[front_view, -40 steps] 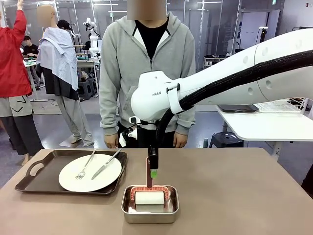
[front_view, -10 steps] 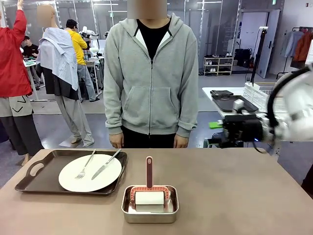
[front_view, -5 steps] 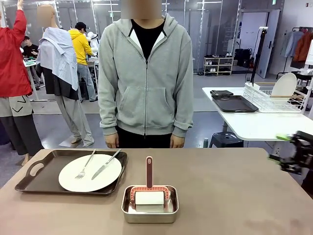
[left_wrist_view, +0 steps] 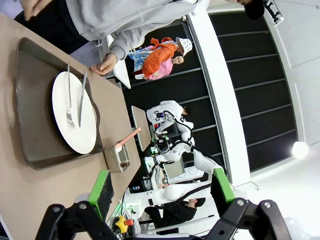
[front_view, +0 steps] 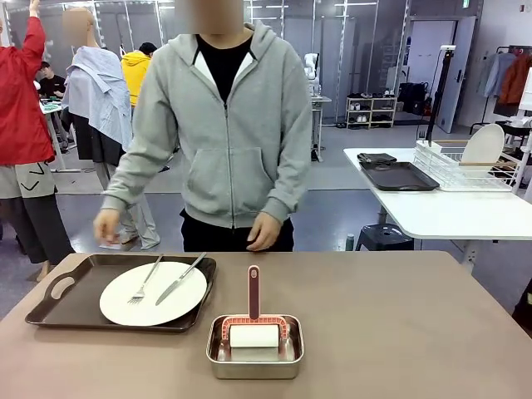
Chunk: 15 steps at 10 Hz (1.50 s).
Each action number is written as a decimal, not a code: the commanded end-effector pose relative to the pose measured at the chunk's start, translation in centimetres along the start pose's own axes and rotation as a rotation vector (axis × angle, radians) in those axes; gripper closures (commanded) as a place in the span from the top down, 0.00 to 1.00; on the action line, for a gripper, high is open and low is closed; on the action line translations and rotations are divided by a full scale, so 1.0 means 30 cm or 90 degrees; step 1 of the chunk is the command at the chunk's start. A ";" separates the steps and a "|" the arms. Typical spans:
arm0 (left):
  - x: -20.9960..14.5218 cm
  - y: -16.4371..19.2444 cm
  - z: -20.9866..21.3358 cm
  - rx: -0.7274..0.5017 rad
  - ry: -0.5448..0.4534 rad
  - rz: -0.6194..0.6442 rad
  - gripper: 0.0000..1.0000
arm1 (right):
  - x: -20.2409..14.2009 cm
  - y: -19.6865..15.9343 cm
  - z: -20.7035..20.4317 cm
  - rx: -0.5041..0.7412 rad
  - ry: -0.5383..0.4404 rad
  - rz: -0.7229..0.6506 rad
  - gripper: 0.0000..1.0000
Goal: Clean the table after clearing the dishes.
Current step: When the right (or left) Handle tray is removed, use the right hand (or left hand) to clean the right (or left) side of the table with the Lint Roller.
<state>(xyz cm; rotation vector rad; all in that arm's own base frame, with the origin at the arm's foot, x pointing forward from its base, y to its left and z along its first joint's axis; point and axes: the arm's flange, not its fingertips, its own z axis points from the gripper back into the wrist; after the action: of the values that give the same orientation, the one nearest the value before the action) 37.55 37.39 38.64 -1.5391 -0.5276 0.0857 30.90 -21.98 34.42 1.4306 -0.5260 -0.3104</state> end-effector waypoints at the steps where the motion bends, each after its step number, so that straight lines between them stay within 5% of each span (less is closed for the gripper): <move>1: -0.007 -0.003 0.007 0.009 0.002 0.005 1.00 | -0.031 0.093 0.050 -0.061 0.034 0.032 1.00; 4: -0.007 -0.003 0.007 0.009 0.002 0.005 1.00 | 0.003 0.174 0.100 -0.151 0.104 0.041 1.00; 5: -0.007 -0.003 0.007 0.009 0.002 0.005 1.00 | 0.025 0.163 0.074 -0.126 0.145 0.044 1.00; 6: -0.007 -0.003 0.007 0.009 0.002 0.005 1.00 | -0.005 0.151 0.108 -0.124 0.082 0.056 1.00; 15: -0.007 -0.003 0.007 0.009 0.002 0.005 1.00 | -0.005 0.151 0.108 -0.124 0.082 0.056 1.00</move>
<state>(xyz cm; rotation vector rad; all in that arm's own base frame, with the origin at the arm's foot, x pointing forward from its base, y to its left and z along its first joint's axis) 37.58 37.36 38.64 -1.5394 -0.5271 0.0851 28.60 -24.18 39.00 1.2257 -0.4130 -0.1853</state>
